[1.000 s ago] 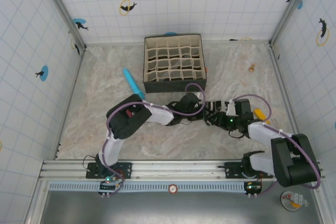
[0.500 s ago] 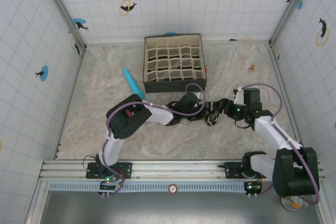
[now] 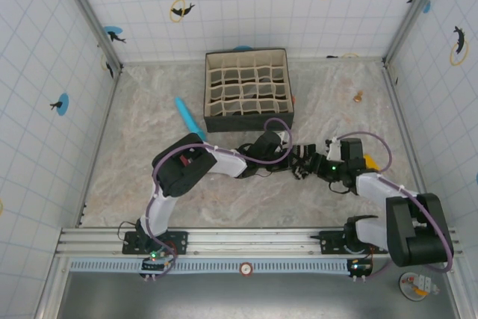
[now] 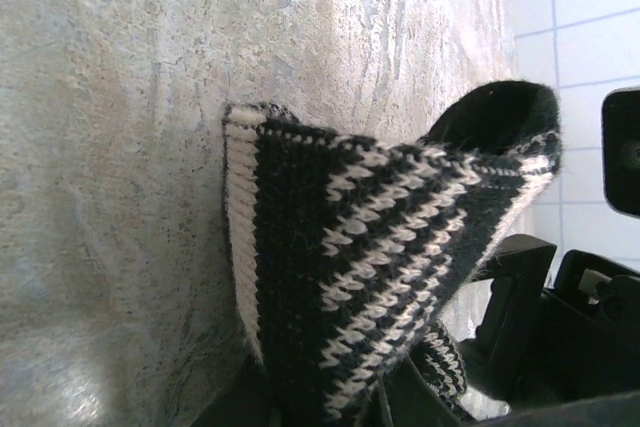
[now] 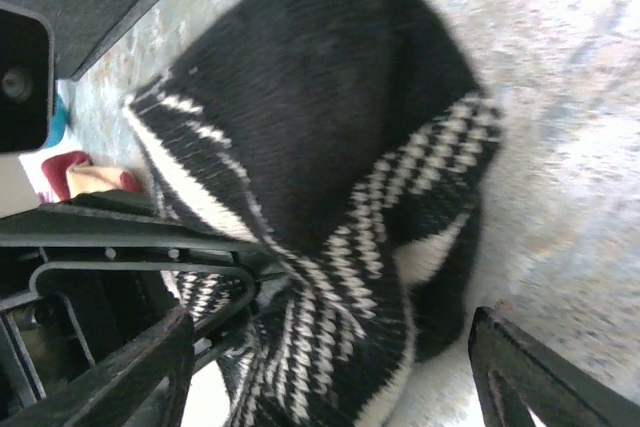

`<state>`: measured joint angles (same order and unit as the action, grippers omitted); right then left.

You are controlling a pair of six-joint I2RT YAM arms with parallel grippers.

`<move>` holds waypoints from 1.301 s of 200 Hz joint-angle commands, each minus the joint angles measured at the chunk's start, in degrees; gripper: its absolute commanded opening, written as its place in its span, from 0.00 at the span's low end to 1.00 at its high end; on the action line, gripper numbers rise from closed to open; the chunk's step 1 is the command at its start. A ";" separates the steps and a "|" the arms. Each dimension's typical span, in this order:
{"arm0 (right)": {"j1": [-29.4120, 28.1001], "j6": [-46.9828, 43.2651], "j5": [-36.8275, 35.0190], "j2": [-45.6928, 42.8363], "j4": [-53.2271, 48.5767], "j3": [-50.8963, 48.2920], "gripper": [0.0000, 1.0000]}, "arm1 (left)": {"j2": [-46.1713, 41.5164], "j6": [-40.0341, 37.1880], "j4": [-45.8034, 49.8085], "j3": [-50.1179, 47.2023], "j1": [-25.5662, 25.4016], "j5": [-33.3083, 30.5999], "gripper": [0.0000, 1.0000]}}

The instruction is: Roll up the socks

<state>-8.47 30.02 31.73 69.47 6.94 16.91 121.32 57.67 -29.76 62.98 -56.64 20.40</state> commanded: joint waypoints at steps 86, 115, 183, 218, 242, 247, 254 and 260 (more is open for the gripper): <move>-0.60 3.16 -1.34 -1.15 9.15 -6.47 0.00 | 3.90 2.85 2.84 -0.90 0.04 2.67 0.57; -0.31 1.35 -3.26 -5.08 3.76 -3.27 0.00 | 1.23 1.90 3.75 -0.55 0.09 2.37 0.73; -3.66 -3.85 -12.73 -12.19 -10.09 10.23 0.00 | -10.42 -9.62 22.09 6.33 1.30 -4.29 0.81; -9.73 -7.59 -20.50 -11.47 -10.45 17.29 0.00 | -18.61 -16.40 29.97 6.71 3.90 -10.31 0.80; -14.45 -11.01 -25.32 -8.53 -9.48 22.24 0.00 | -22.69 -20.72 36.92 7.54 7.14 -13.96 0.77; -15.13 -11.68 -25.69 -7.69 -9.21 23.32 0.00 | -23.52 -21.60 38.23 7.59 7.89 -14.88 0.76; -16.12 -12.57 -26.21 -6.61 -8.79 24.81 0.00 | -24.70 -22.83 40.08 7.60 8.98 -16.32 0.75; -16.79 -13.33 -26.53 -5.50 -8.28 25.98 0.00 | -25.72 -23.72 41.16 7.39 9.90 -17.46 0.74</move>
<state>-22.68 21.56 10.33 60.73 -3.14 37.69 99.31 41.21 0.84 69.23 -50.26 9.74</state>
